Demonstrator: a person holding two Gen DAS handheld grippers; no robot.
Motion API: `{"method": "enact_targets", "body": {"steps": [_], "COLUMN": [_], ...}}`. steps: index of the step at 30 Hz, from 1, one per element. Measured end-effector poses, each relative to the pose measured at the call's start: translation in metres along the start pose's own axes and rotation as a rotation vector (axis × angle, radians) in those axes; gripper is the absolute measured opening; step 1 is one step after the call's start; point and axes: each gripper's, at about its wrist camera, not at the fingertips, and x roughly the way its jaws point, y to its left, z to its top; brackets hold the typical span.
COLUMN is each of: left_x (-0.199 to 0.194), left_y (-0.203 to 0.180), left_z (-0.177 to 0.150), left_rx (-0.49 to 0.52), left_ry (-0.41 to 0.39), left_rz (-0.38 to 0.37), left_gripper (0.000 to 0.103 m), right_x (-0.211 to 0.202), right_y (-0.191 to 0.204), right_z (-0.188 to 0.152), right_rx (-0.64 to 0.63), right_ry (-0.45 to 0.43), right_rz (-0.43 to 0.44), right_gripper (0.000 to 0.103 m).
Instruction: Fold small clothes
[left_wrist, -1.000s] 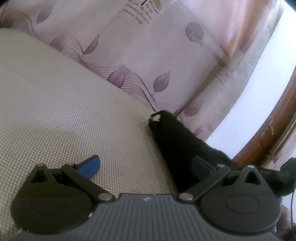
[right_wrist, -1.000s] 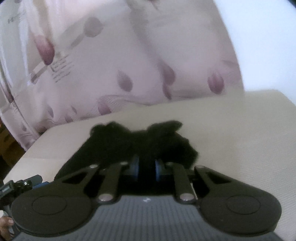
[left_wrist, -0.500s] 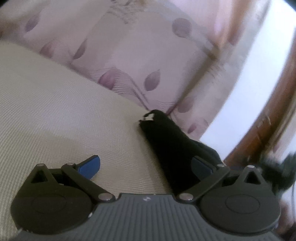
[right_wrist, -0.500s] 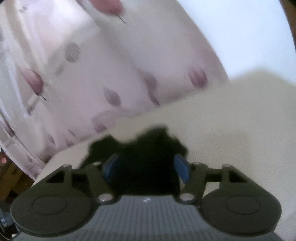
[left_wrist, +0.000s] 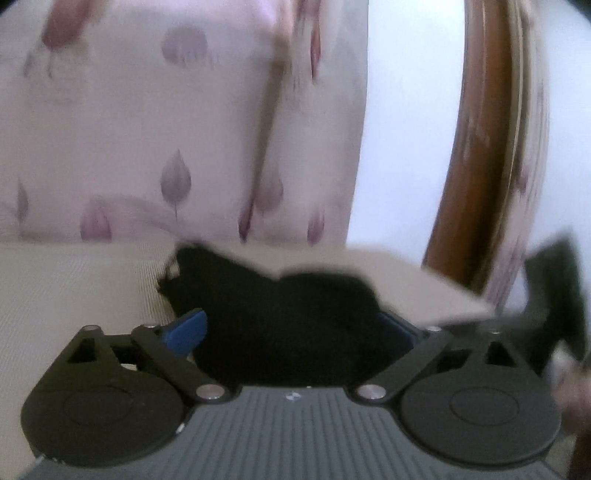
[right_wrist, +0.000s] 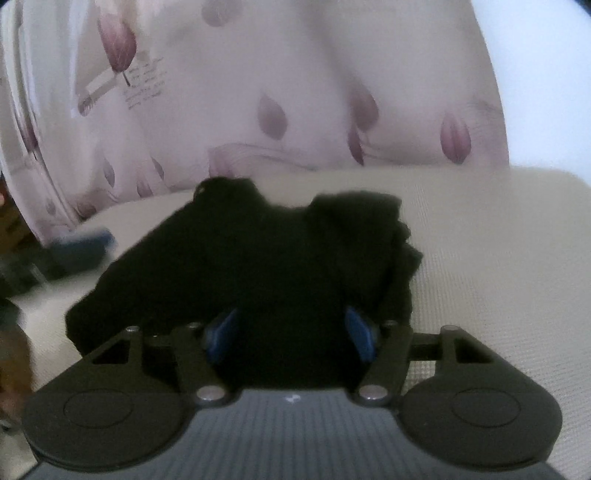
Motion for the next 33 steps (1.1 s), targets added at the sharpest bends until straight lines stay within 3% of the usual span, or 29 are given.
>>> {"method": "enact_targets", "body": {"steps": [3, 6, 9, 12, 14, 16, 17, 19, 23, 26, 28, 31, 33], "left_x": [0.004, 0.001, 0.007, 0.015, 0.016, 0.013, 0.015, 0.016, 0.015, 0.018, 0.017, 0.017, 0.015], "left_y": [0.009, 0.018, 0.021, 0.027, 0.028, 0.025, 0.023, 0.023, 0.027, 0.028, 0.029, 0.030, 0.030], "left_z": [-0.021, -0.022, -0.026, -0.028, -0.028, -0.029, -0.029, -0.028, -0.027, -0.026, -0.026, -0.027, -0.027], "left_rx": [-0.052, -0.109, -0.124, -0.160, -0.168, -0.144, -0.131, -0.129, -0.145, -0.154, -0.161, -0.169, -0.175], "left_ry": [0.050, 0.063, 0.122, 0.195, 0.194, 0.200, 0.204, 0.206, 0.198, 0.193, 0.190, 0.187, 0.184], "left_rz": [0.015, 0.000, 0.003, -0.016, -0.020, -0.007, -0.003, -0.001, -0.011, -0.015, -0.018, -0.023, -0.024], "left_gripper": [0.090, 0.090, 0.092, 0.093, 0.094, 0.094, 0.093, 0.093, 0.094, 0.094, 0.094, 0.094, 0.095], "right_x": [-0.003, -0.012, 0.003, 0.038, 0.067, 0.094, 0.101, 0.099, 0.074, 0.044, 0.034, 0.048, 0.071], "right_y": [-0.014, -0.026, -0.026, -0.028, -0.036, -0.050, -0.056, -0.069, -0.080, -0.062, -0.046, -0.027, -0.035], "right_z": [0.013, 0.036, 0.066, 0.083, 0.086, 0.082, 0.079, 0.077, 0.070, 0.071, 0.071, 0.068, 0.055], "right_rx": [0.074, 0.148, 0.116, 0.087, 0.093, 0.129, 0.136, 0.209, 0.335, 0.273, 0.206, 0.082, 0.111], "right_ry": [-0.003, -0.085, -0.103, -0.086, -0.021, 0.068, 0.066, 0.035, -0.070, -0.167, -0.174, -0.067, 0.048], "right_rz": [0.079, 0.103, 0.031, 0.031, 0.002, -0.076, -0.126, -0.142, -0.054, -0.020, 0.010, -0.005, -0.022], "right_gripper": [0.064, 0.065, 0.066, 0.066, 0.063, 0.059, 0.059, 0.059, 0.062, 0.062, 0.062, 0.060, 0.060]}}
